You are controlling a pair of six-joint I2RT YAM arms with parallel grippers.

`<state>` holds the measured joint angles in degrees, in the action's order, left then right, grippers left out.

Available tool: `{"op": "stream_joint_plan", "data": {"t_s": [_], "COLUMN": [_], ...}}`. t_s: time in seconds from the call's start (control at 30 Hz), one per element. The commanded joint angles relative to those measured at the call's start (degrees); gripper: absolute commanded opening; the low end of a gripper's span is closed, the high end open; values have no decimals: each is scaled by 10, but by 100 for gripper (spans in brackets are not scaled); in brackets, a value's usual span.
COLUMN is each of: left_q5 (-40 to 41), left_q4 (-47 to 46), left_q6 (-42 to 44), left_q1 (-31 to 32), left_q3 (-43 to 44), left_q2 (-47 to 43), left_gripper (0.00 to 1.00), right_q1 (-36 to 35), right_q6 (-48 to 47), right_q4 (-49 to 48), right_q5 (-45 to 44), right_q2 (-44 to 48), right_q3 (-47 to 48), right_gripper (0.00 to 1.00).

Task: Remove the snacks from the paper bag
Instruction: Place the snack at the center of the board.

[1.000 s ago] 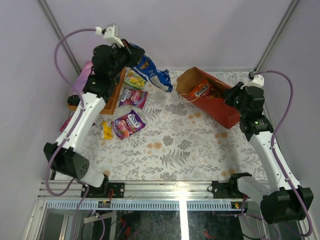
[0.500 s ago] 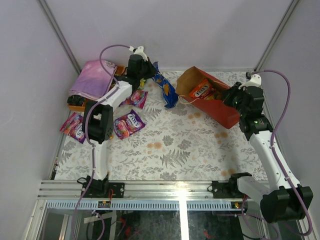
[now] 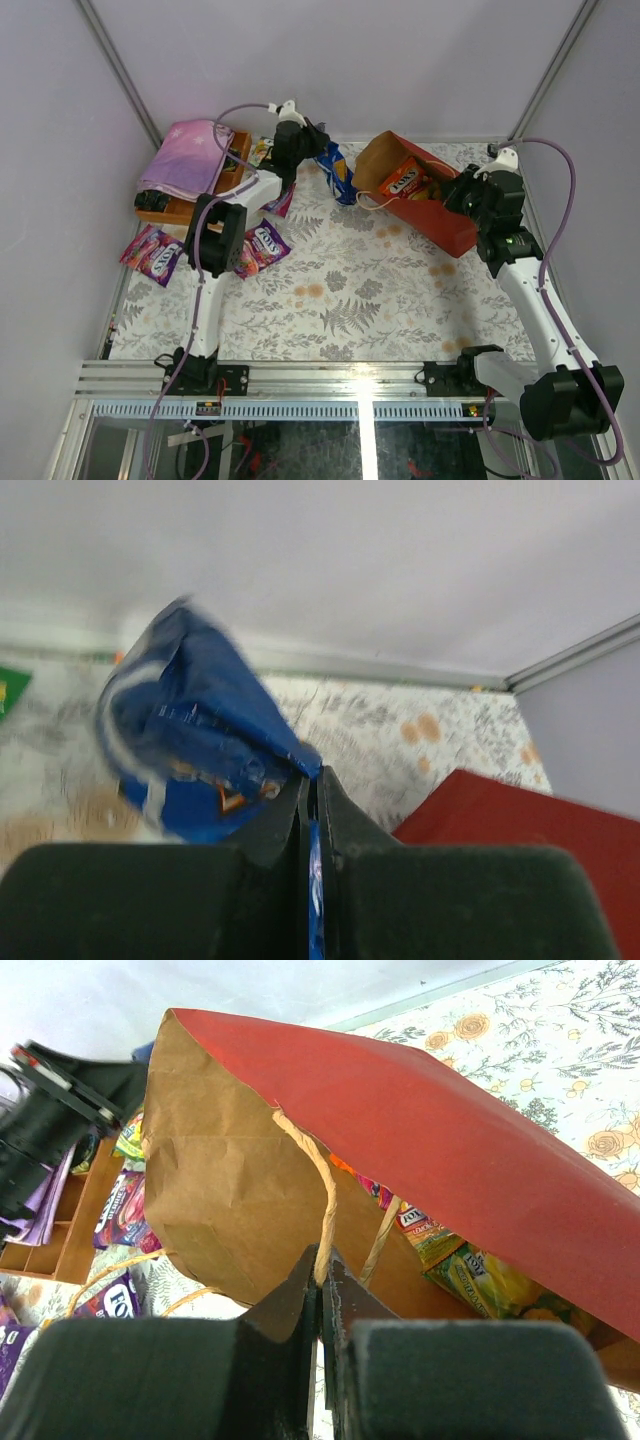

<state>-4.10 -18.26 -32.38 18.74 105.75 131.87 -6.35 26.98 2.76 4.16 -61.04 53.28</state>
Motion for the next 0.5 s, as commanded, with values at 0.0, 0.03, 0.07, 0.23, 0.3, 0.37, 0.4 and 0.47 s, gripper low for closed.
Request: {"op": "stream_joint_plan", "data": {"t_s": [0.0,0.03,0.07,0.23,0.3,0.37,0.4,0.47], "left_q5": [100,113,121,92,53,34,35,49], "left_q4": [-97,-102,-104,-92,-69,-36,-19,3], "left_q6": [-40,-53,-63,-89,-93,-93,-92,-83], "left_q1": [9,7,5,2,3,7,9,17], "left_q3": [-105,-132,-154,-235,-239,-240,-243,-262], "left_q2": [-31,-43,-54,-92,-93,-95,-99,-117], "left_gripper": [0,0,0,7,32,47,53,62], "right_q1": [1,2,1,2,1,1,1,1], "right_q6": [-9,-9,-7,2,4,4,4,3], "right_q4": [-17,-19,-22,-34,-36,-34,-33,-32], "right_q5": [18,21,24,42,48,49,49,49], "right_q2": [10,10,9,5,6,8,9,12], "right_q3": [8,7,6,3,0,-1,0,0], "right_gripper": [0,0,0,0,0,0,0,0]}}
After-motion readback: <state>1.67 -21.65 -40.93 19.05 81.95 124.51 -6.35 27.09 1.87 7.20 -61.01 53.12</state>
